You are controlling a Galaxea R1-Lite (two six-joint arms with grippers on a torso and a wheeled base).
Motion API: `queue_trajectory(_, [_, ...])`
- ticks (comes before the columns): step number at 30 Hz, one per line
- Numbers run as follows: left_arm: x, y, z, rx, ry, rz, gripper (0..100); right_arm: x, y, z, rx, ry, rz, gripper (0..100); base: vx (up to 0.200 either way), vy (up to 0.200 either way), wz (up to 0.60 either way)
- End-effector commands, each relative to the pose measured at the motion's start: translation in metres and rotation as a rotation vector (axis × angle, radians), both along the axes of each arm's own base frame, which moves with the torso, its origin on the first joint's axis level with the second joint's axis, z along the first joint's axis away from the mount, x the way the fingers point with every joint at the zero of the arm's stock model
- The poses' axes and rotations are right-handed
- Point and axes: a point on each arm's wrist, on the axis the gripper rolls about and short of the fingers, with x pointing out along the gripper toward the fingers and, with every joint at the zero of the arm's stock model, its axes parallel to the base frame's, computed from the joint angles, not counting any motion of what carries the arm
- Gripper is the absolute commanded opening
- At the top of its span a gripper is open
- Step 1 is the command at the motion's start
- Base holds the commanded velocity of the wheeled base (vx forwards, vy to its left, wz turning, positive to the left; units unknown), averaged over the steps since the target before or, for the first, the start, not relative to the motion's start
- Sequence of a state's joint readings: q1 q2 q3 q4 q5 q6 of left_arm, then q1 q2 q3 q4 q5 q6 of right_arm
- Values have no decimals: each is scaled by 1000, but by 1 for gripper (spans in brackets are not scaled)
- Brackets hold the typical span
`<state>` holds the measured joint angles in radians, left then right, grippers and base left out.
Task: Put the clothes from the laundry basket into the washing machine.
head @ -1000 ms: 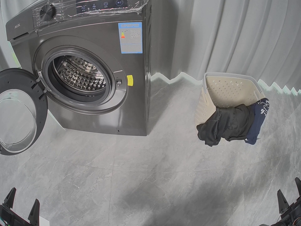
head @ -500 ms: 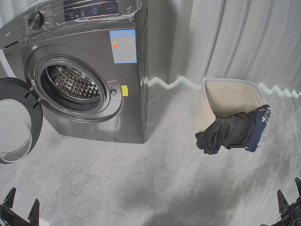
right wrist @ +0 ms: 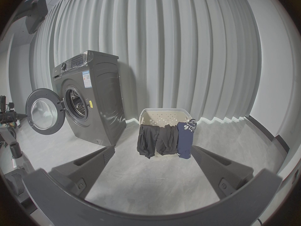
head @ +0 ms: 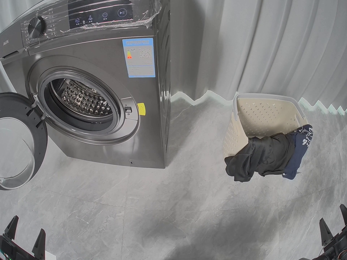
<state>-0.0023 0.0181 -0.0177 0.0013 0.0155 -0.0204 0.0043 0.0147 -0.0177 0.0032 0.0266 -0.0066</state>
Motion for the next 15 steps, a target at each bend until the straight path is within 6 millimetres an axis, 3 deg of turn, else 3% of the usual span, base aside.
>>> queue_trajectory(1, [0,0,-5,-1,-2,-1,100,0,0,-5,-3,1,4,100,0,-200,0])
queue_trajectory(15, [0,0,-5,-1,0,-1,100,0,0,-5,0,1,1,100,0,-200,0])
